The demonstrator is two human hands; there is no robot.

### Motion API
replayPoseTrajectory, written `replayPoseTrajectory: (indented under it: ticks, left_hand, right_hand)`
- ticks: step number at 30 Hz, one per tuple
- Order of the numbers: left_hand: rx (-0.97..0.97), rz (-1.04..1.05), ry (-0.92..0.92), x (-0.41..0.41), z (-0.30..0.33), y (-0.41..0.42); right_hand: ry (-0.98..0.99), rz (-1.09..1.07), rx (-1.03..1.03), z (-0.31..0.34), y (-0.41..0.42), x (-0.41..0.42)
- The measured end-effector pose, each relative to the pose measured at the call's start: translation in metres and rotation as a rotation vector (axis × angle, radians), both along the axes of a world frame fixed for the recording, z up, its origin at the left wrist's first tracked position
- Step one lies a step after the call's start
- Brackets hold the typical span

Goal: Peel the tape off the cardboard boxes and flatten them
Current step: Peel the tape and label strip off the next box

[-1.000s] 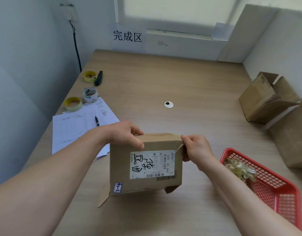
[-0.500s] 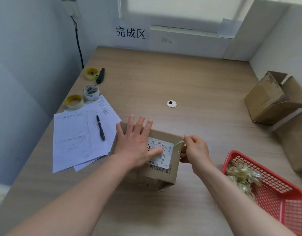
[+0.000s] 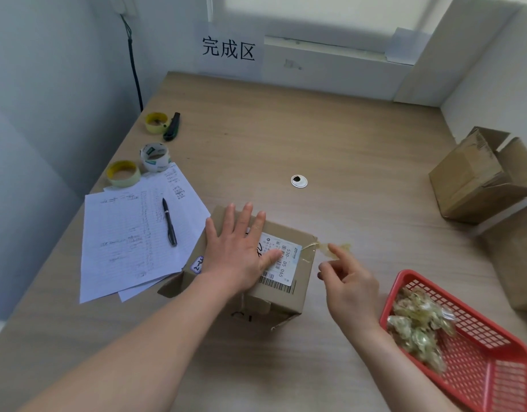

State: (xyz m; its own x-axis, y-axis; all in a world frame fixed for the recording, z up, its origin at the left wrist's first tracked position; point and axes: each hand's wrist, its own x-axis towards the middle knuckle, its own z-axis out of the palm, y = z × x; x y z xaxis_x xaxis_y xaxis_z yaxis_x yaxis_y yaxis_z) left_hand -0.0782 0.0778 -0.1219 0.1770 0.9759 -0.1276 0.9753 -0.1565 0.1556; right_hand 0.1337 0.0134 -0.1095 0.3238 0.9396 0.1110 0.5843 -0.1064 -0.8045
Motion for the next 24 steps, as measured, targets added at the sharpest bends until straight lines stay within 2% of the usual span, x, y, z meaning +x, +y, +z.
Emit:
replayPoseTrajectory:
  ticks: [2, 4, 7, 13, 19, 24]
  left_hand:
    - [-0.007, 0.002, 0.006, 0.002, 0.0, 0.004]
    - [-0.011, -0.001, 0.009, 0.004, -0.001, 0.007]
    - [0.002, -0.004, 0.012, 0.005, -0.003, 0.008]
    - [0.001, -0.012, 0.029, 0.006, -0.005, 0.01]
    - [-0.006, -0.025, 0.024, 0.008, -0.009, 0.013]
    - [-0.131, -0.039, 0.034, 0.012, -0.024, 0.008]
  right_hand:
    - [-0.131, 0.075, 0.134, 0.005, 0.006, 0.002]
    - [-0.306, 0.188, 0.185, 0.01, 0.019, 0.006]
    - [-0.432, 0.297, 0.101, 0.011, 0.037, 0.011]
    - [-0.552, 0.454, 0.032, 0.012, 0.06, 0.014]
    - [-0.89, 0.705, 0.001, 0.019, 0.08, 0.024]
    - [-0.869, 0.921, -0.209, 0.013, 0.075, 0.037]
